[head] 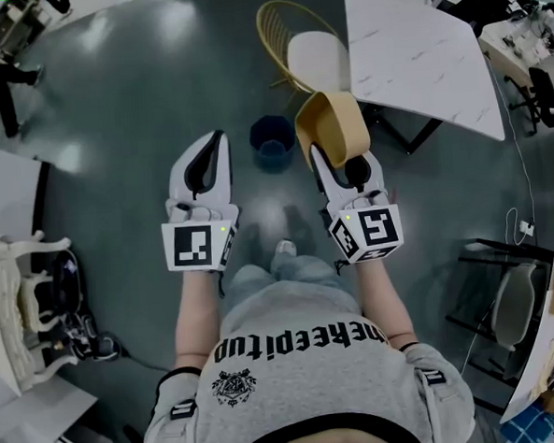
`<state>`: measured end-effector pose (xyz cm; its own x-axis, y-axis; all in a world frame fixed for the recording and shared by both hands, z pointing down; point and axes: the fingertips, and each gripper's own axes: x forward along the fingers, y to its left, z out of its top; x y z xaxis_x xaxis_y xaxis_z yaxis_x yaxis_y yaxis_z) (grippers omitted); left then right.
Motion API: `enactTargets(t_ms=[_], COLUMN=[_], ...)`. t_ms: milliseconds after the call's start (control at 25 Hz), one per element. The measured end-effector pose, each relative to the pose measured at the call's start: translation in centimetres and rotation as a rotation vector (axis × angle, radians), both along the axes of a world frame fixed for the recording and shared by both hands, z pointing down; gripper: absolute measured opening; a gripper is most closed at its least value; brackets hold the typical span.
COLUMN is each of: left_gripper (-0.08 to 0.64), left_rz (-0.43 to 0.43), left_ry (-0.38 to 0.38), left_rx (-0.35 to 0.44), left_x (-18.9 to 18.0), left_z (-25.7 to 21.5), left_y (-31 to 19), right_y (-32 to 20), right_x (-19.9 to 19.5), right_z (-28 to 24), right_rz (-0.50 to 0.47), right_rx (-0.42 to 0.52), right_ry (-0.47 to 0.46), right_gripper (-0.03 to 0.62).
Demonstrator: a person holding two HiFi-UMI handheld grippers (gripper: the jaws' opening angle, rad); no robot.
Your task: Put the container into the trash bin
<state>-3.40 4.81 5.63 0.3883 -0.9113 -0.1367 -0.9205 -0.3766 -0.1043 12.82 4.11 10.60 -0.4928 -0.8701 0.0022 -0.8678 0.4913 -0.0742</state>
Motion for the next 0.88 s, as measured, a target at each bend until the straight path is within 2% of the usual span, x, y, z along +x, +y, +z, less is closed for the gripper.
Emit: enactTargets(t_ms=[400,880], left_gripper=[0.02,0.02], left_rz=[-0.004,0.059], left_ry=[-0.001,-0.011], left_rx=[-0.017,-0.027], left_x=[1.1,0.0], left_z=[0.3,0.8], left_y=[-3.0,-7.6], right_y=[-2.9,-7.0], right_x=[0.9,-0.4], right_z=[1.0,1.3], right_rz=[-0.012,0.04], right_rx=[-0.027,-0.04], right_ry=[-0.019,-0.021], right_gripper=[0.202,0.202])
